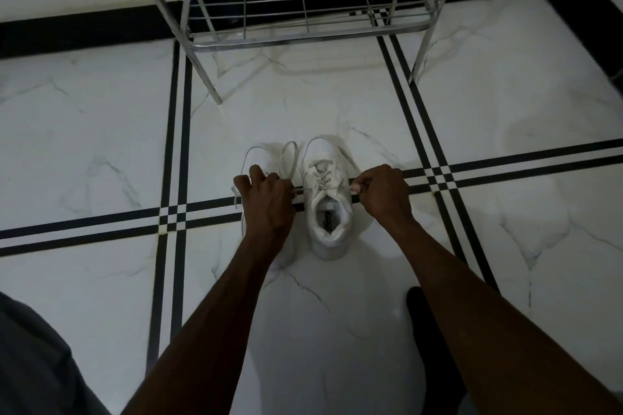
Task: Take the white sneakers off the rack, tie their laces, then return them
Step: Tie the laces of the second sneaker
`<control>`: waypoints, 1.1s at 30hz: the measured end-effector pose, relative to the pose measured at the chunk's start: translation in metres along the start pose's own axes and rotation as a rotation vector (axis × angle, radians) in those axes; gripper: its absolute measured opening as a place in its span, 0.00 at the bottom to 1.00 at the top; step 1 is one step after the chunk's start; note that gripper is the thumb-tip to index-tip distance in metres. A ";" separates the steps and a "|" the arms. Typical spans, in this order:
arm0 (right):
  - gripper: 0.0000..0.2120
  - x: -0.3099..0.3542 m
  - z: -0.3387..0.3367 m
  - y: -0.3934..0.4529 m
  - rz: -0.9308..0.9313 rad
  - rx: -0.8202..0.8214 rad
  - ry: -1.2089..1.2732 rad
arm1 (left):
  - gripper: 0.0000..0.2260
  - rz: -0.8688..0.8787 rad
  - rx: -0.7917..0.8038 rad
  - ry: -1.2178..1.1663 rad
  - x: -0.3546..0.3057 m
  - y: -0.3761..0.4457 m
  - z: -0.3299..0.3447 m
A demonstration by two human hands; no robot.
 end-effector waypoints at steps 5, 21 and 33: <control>0.07 0.005 -0.004 -0.003 -0.041 -0.020 -0.071 | 0.09 0.001 -0.013 -0.010 0.002 -0.004 0.001; 0.16 0.022 -0.045 0.017 0.096 0.407 0.599 | 0.16 -0.023 0.255 -1.019 0.004 0.021 -0.028; 0.11 0.033 -0.024 0.008 0.000 0.384 0.750 | 0.13 -0.205 0.329 -1.565 -0.023 0.014 -0.021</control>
Point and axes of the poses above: each hand's wrist, its own y-axis towards the middle knuckle, its own z-axis out of the palm, x = y × z, the point moved 2 cm from there along y, towards the middle knuckle, and after that the axes turned 3 degrees about -z, right-handed, at the moved point
